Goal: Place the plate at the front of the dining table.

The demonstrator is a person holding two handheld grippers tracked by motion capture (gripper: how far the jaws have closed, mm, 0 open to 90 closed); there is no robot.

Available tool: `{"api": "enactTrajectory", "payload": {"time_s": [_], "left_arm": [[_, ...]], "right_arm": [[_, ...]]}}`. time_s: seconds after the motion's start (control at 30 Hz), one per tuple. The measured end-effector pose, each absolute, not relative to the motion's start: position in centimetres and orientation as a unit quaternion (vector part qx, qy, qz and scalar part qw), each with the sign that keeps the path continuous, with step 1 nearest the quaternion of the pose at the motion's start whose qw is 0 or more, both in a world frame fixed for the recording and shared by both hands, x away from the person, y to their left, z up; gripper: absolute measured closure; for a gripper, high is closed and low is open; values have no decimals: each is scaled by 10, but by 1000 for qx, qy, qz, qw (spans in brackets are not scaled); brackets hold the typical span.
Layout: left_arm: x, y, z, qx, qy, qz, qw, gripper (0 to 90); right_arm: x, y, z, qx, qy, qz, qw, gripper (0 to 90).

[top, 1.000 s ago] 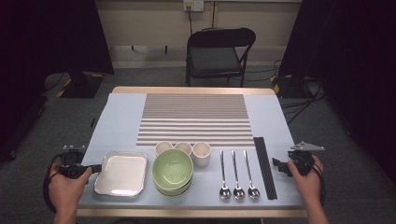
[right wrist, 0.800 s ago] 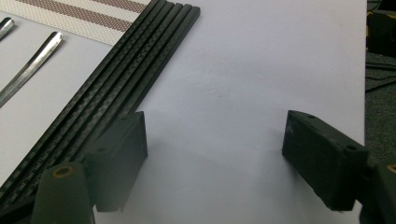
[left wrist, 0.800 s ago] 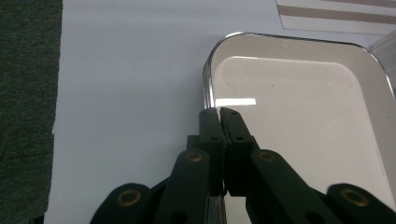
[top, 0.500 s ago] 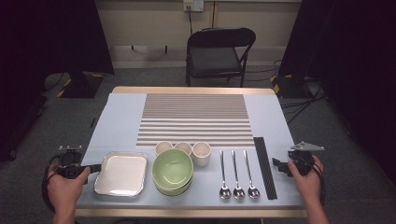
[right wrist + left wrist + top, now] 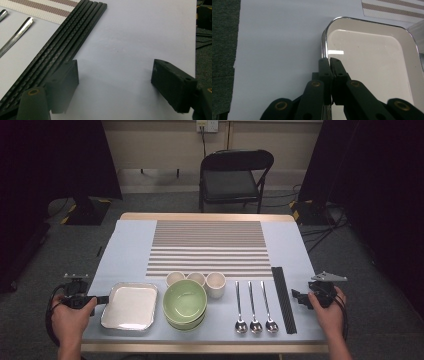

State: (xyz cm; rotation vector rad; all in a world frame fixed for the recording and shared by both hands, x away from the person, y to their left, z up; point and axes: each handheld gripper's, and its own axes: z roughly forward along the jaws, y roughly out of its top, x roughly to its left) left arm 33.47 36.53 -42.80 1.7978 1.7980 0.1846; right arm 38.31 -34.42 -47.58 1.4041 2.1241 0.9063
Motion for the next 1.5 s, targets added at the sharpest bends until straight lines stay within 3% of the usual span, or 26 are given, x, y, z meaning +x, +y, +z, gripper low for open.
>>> {"api": "enactTrajectory", "payload": {"time_s": [1.17, 1.5], "left_arm": [[324, 372, -417, 661, 676, 103, 309, 872], [328, 373, -424, 667, 677, 84, 300, 843]], "right_arm": [[383, -344, -476, 507, 767, 327, 218, 210], [383, -344, -476, 507, 767, 327, 218, 211]]}}
